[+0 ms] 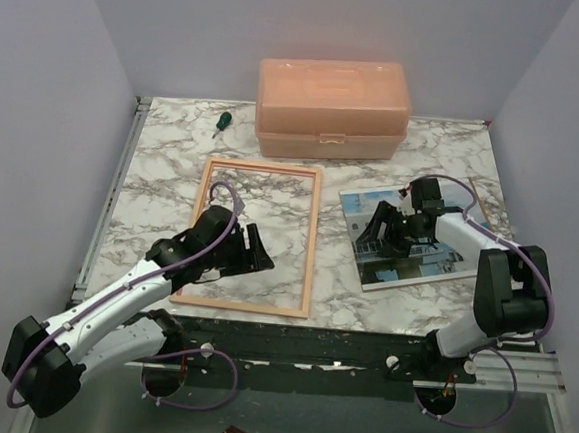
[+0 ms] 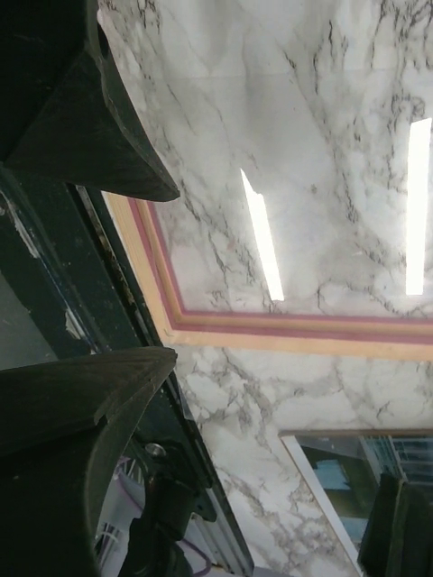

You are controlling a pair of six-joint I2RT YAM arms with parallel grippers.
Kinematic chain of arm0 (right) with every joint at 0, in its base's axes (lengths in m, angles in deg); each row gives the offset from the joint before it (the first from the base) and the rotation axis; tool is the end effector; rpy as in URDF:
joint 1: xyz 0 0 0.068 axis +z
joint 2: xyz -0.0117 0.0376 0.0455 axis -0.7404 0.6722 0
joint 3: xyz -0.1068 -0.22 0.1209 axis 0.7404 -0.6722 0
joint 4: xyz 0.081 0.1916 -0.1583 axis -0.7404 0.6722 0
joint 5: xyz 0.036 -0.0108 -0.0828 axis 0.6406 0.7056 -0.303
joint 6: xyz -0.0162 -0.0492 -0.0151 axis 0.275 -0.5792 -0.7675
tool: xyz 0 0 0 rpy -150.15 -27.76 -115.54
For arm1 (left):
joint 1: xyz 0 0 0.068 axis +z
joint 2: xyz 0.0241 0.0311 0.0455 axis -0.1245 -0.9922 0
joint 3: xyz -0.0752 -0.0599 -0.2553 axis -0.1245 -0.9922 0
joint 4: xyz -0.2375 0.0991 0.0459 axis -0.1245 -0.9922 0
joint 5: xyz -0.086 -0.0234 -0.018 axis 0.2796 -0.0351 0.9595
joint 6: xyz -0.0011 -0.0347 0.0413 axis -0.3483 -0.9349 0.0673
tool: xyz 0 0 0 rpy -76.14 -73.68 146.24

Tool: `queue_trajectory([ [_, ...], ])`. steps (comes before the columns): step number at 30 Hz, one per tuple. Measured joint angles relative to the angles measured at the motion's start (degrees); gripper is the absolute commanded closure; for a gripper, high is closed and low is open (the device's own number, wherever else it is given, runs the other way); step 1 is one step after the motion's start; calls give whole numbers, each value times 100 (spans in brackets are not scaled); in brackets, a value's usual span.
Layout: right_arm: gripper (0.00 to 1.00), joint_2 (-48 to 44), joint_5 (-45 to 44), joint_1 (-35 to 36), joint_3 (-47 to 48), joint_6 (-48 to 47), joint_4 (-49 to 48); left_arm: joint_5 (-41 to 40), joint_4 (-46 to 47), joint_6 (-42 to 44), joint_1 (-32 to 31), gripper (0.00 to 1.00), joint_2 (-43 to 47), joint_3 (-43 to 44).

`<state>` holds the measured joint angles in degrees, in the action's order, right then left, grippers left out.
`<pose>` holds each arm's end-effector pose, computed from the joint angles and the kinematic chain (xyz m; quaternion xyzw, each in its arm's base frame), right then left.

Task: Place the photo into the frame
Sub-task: Pick up the photo frame item at the center of the board.

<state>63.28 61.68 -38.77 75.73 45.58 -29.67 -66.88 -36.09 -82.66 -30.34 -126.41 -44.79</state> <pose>0.2863 0.0608 0.1686 0.1048 0.9488 0.2679 0.1302 0.1436 -0.1175 0.2363 -0.0751 0.9138 -0.3267 0.2293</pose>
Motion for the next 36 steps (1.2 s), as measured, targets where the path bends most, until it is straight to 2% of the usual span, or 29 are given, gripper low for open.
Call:
queue_trajectory([
  [11, 28, -562, 905, 0, -1132, 527, -750, -83, 144, 98, 304, 42, -490, -474],
  [16, 40, -645, 1237, 0, -1547, 887, -1451, -76, 374, 94, 356, 46, -695, -769],
  [23, 44, -695, 1716, 0, -2216, 1639, -2824, -61, 721, 66, 380, 49, -866, -1010],
  [27, 47, -1034, 1932, 0, -2487, 2035, -3585, -48, 793, 55, 380, 49, -870, -1034],
  [36, 51, -1449, 2092, 0, -2612, 2400, -4496, 2, 933, 50, 380, 50, -887, -1036],
])
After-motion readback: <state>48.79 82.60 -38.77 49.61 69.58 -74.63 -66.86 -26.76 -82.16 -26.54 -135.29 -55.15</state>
